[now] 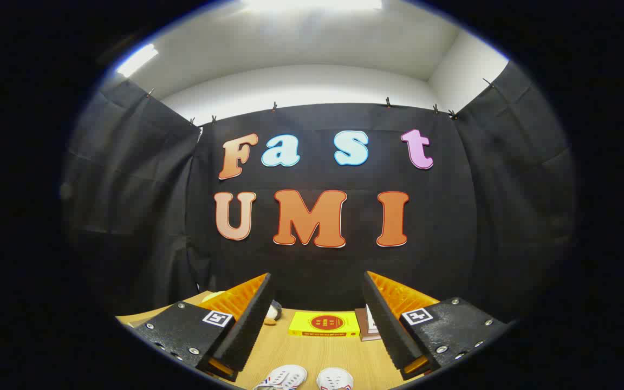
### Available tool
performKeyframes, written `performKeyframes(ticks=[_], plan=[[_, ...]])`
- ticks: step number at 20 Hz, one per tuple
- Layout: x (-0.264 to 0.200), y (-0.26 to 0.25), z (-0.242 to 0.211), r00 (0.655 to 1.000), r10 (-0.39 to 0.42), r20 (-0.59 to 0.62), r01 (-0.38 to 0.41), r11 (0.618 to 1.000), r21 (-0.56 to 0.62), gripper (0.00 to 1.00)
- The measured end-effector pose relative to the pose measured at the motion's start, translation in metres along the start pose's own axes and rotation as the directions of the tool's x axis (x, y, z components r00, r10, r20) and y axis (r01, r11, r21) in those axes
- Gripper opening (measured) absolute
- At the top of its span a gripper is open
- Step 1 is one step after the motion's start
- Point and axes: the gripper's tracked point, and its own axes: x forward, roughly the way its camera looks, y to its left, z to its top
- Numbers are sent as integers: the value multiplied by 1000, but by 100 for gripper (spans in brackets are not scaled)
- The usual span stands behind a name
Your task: Open the storage box then place both shoes into the box .Put the left shoe in first, then the right shoe, with the right side of both shoes facing outward in a uniform manner.
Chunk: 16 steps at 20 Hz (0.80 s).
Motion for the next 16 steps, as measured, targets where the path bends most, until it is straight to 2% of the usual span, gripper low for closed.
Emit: performKeyframes(ticks=[13, 16], plan=[[34, 42, 36, 989, 132, 65, -135, 990, 33, 97], [39, 66, 23, 980, 196, 35, -198, 978, 59, 98]])
